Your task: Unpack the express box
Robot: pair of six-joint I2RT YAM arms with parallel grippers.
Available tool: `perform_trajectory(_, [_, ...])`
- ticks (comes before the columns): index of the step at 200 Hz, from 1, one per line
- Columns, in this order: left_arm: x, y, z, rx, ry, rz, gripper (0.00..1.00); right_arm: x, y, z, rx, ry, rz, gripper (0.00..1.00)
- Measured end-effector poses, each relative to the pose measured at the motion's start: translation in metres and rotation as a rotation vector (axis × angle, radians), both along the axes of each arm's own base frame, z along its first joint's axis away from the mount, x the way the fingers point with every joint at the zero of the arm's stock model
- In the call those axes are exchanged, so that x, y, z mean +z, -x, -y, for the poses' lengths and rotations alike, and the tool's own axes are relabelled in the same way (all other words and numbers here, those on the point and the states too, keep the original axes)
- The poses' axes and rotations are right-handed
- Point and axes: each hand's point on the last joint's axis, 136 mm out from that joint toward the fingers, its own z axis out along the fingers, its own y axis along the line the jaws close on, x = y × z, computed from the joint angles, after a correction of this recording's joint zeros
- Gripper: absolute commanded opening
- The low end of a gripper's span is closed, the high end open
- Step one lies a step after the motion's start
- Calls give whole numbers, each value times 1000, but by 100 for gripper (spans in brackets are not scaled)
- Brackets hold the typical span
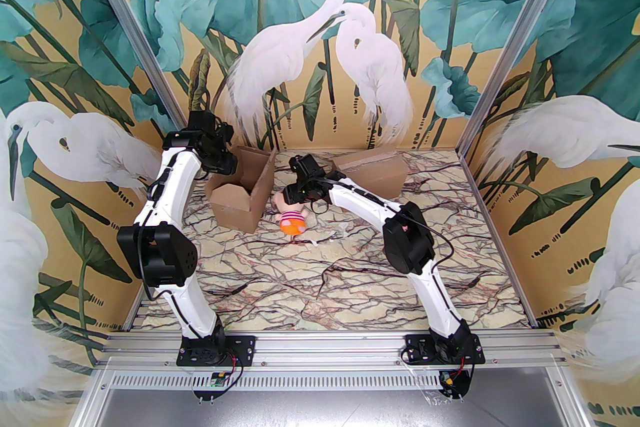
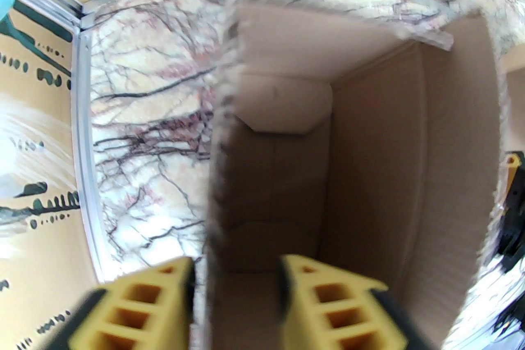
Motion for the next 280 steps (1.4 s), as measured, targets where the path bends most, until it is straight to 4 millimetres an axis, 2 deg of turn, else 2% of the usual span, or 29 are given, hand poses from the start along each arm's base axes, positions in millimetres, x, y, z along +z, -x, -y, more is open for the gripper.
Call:
perform_trajectory(31, [3, -1, -6, 33, -19, 7, 75, 2, 1, 3, 2, 9, 5, 81])
perform_trajectory(48, [6, 0, -11, 59, -34, 17, 85, 16, 3, 10, -3, 18, 28, 89])
perform_trajectory(69, [24, 2, -14, 91, -33, 71, 94, 56, 6, 21, -10, 0, 95, 96])
perform_trajectory(73, [30, 3, -14, 101, -25, 87, 99, 64, 7, 23, -9, -4, 109, 97])
perform_trajectory(100, [81, 16, -3, 110, 60, 229, 100, 133, 20, 56, -47, -61, 208, 100])
perform_trajectory(117, [119, 27, 13, 84, 135, 337, 100, 168, 25, 91, -100, -93, 262, 99])
perform_trajectory(130, [140, 35, 34, 39, 182, 399, 100, 182, 26, 123, -153, -101, 288, 99])
perform_trajectory(144, [156, 41, 67, -40, 245, 440, 99, 182, 24, 158, -221, -94, 291, 99])
perform_trajectory(161, [163, 42, 114, -151, 323, 456, 99, 168, 21, 200, -313, -75, 260, 99])
perform_trajectory(175, [157, 37, 152, -235, 374, 439, 100, 148, 17, 234, -394, -60, 214, 99])
perform_trajectory(189, [143, 28, 188, -301, 413, 407, 99, 127, 15, 263, -467, -58, 159, 99])
perform_trajectory(198, [126, 18, 213, -337, 429, 377, 100, 112, 16, 278, -509, -67, 116, 99])
perform_trajectory(214, [93, 0, 254, -386, 458, 324, 100, 94, 18, 295, -552, -89, 62, 99])
perform_trajectory(231, [50, -21, 295, -425, 490, 258, 100, 86, 19, 297, -561, -111, 33, 99])
perform_trajectory(251, [11, -41, 331, -459, 533, 202, 100, 89, 15, 290, -535, -149, 35, 99])
perform_trajectory(266, [-7, -55, 345, -473, 561, 187, 100, 85, 10, 286, -522, -171, 25, 99])
perform_trajectory(280, [-14, -68, 354, -485, 579, 194, 100, 75, 4, 283, -516, -180, 3, 99])
